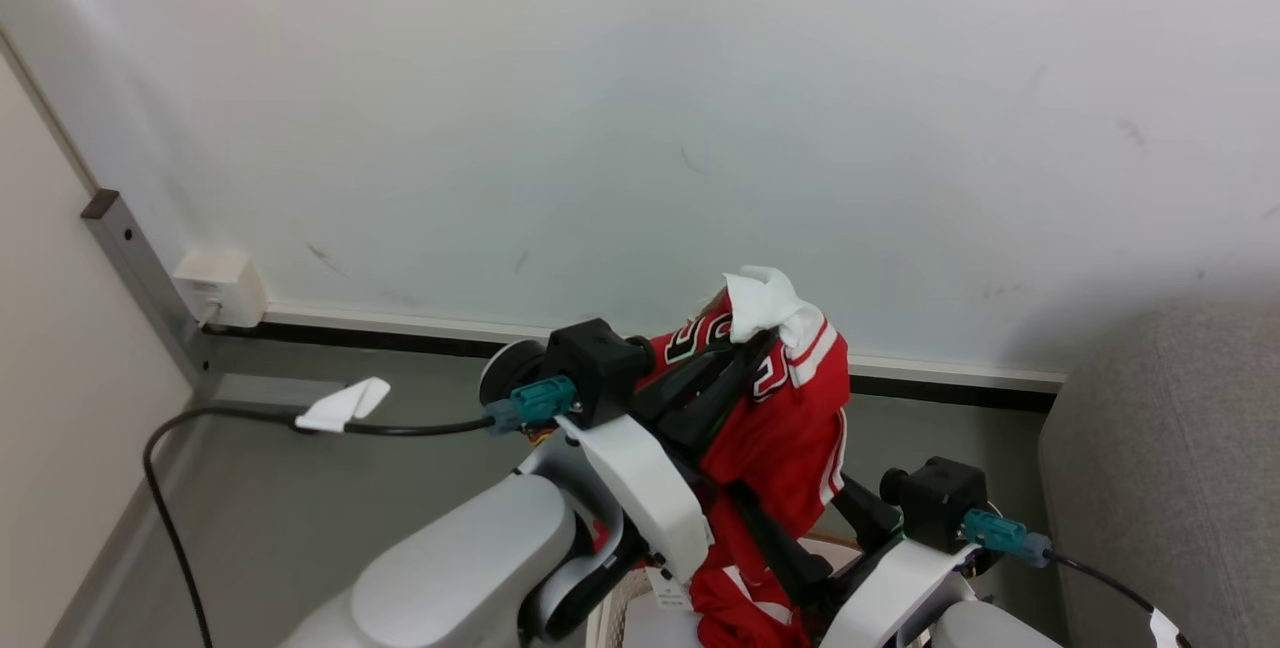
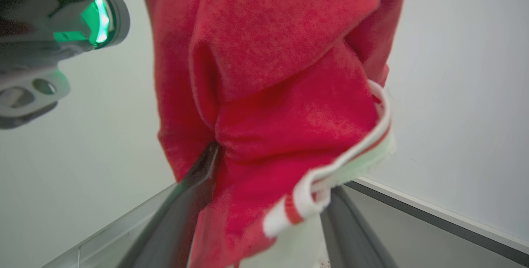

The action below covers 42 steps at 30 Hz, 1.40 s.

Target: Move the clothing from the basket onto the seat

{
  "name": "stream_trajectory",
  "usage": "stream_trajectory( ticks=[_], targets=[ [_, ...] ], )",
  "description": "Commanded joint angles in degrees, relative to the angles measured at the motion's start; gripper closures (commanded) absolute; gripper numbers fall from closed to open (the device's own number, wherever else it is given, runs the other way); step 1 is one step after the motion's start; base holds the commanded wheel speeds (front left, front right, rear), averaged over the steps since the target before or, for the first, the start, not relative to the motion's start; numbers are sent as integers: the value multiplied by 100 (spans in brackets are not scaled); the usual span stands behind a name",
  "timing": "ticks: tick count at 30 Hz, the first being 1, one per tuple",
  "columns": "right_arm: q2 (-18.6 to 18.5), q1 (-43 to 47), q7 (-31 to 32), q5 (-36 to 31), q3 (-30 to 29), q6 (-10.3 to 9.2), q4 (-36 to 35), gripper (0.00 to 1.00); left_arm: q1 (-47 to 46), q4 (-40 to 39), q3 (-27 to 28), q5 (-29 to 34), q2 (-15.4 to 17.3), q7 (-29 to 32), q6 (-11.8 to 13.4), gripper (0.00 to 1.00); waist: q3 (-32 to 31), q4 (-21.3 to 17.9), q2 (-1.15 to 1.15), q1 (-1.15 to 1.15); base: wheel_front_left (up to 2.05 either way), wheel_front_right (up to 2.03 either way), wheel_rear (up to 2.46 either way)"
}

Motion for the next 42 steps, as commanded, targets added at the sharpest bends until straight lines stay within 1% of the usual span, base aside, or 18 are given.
stream_trajectory(
  ticks=[1,4,5,6,7,11,16,21,27,28,29,30,31,36,42],
  targets=[
    [38,-89,5,47,18,-12,48,0,-18,23,-28,-24,-36,2,-17,100,-20,75,0,0,0,0,0],
    [112,-142,5,40,19,-12,169,0,0,46,-71,-37,-84,12,-44,100,-38,143,0,0,0,0,0],
    [133,-170,4,12,-9,-12,192,45,7,54,-81,-40,-97,14,-43,100,-44,164,0,0,0,0,0],
    [152,-196,5,-19,-74,-12,206,68,9,58,-92,-45,-107,18,-54,100,-48,180,0,0,0,0,0],
    [179,-194,5,-44,-114,-12,220,100,12,66,-99,-51,-109,19,-63,100,-52,193,0,0,0,0,0],
    [232,-119,5,-115,-209,-12,220,100,17,96,-108,-55,-86,29,-50,100,-72,225,0,0,0,0,0],
    [152,48,4,-269,-480,-12,78,100,43,137,-98,-80,-21,48,-14,100,-75,181,0,0,0,0,0],
    [55,267,3,-433,-889,-12,-259,100,148,166,-73,-148,38,38,39,100,-37,49,0,0,0,0,0],
    [-82,476,2,-658,-1336,-12,-624,100,229,152,-54,-207,113,39,104,100,16,-200,0,0,0,0,0],
    [-107,508,2,-703,-1411,-12,-686,100,242,134,-49,-219,121,36,111,77,26,-248,0,0,0,0,0],
    [-136,523,2,-742,-1489,-12,-742,100,258,119,-43,-223,139,37,123,58,38,-311,0,0,0,0,0],
    [-158,535,2,-763,-1565,-12,-792,100,269,98,-41,-229,153,35,134,4,49,-379,0,0,0,0,0],
    [-183,554,2,-779,-1661,-12,-842,100,272,76,-40,-232,164,24,135,0,60,-449,0,0,0,0,0],
    [-342,581,4,-889,-1868,-12,-987,100,321,7,-19,-238,206,-20,184,0,131,-871,0,0,0,0,0],
    [-548,444,4,-987,-2118,-12,-1190,100,379,-93,55,-196,340,-106,266,0,193,-1533,0,0,0,0,0]
  ],
)
